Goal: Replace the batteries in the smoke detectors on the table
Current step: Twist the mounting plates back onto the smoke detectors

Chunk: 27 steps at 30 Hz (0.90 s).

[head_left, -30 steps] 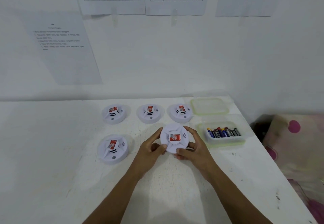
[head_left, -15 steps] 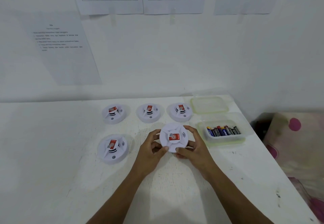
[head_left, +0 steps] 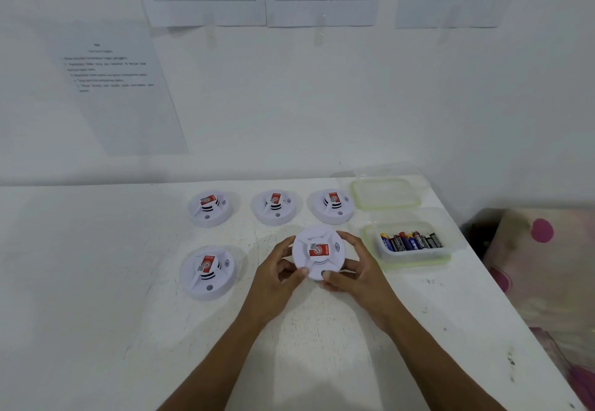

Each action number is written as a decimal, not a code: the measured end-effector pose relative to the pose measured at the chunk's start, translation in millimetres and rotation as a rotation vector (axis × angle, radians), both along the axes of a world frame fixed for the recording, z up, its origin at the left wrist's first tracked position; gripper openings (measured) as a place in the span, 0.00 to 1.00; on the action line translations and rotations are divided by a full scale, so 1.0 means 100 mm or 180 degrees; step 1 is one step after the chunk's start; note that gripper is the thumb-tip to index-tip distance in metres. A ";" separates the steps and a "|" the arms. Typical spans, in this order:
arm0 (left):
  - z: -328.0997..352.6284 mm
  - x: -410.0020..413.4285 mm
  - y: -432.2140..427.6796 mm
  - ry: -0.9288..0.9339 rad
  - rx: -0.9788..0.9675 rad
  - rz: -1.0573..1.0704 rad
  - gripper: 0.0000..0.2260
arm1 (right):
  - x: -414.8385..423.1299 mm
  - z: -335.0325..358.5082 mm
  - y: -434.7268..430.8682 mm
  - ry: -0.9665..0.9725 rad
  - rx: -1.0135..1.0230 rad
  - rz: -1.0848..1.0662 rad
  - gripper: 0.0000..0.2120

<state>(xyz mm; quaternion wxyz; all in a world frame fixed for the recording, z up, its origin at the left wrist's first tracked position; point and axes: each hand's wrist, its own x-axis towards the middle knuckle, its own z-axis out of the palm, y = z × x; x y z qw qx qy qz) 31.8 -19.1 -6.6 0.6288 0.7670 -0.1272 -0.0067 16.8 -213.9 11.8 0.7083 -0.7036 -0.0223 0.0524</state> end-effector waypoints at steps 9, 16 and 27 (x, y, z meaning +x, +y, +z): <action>-0.02 0.01 0.02 -0.0157 0.0098 -0.0005 0.33 | 0.00 -0.04 -0.07 -0.0223 -0.0333 0.0131 0.36; 0.03 0.08 0.01 -0.0332 0.0234 -0.0115 0.32 | 0.05 -0.05 -0.11 -0.0832 -0.1198 -0.0148 0.33; -0.03 0.09 0.03 -0.0554 0.0587 0.0063 0.31 | 0.07 -0.19 -0.13 -0.0887 -0.1749 -0.0207 0.33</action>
